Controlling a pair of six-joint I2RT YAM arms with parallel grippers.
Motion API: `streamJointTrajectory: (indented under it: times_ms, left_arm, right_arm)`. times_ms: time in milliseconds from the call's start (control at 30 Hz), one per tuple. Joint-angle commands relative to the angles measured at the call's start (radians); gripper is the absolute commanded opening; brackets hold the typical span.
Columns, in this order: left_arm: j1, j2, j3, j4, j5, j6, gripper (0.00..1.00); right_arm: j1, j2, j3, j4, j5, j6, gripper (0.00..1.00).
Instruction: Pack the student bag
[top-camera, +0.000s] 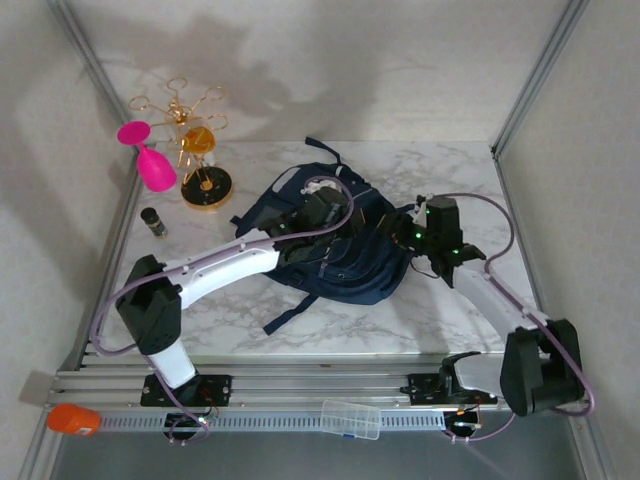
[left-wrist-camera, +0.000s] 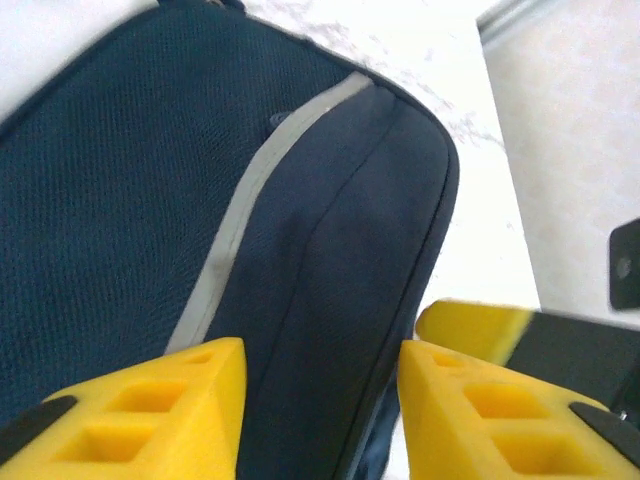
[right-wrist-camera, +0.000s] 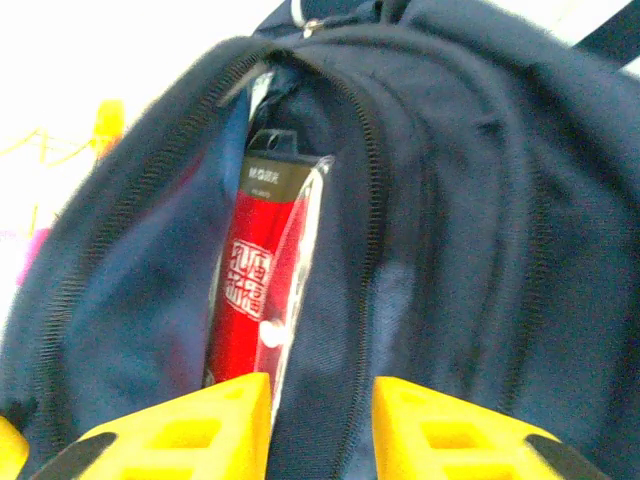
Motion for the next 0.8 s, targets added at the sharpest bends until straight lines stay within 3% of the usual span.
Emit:
streamJointTrajectory:
  times_ms: [0, 200, 400, 600, 767]
  left_arm:
    - [0.008, -0.177, -0.138, 0.166, 0.102, -0.050, 0.49]
    - [0.052, -0.375, -0.445, 0.264, 0.025, -0.177, 0.62]
    - [0.104, -0.373, -0.597, 0.362, 0.004, -0.318, 0.65]
    - [0.150, -0.329, -0.653, 0.409, -0.035, -0.386, 0.58]
    - [0.172, -0.248, -0.635, 0.469, 0.010, -0.393, 0.48]
  right_arm:
    - [-0.003, -0.082, -0.010, -0.172, 0.088, -0.112, 0.36]
    - [0.038, -0.177, 0.027, -0.299, 0.162, -0.174, 0.43]
    - [0.274, -0.102, 0.099, -0.427, 0.271, -0.155, 0.51]
    - [0.563, -0.004, 0.143, -0.461, 0.447, -0.041, 0.56]
    - [0.716, 0.122, 0.231, -0.492, 0.594, 0.020, 0.56]
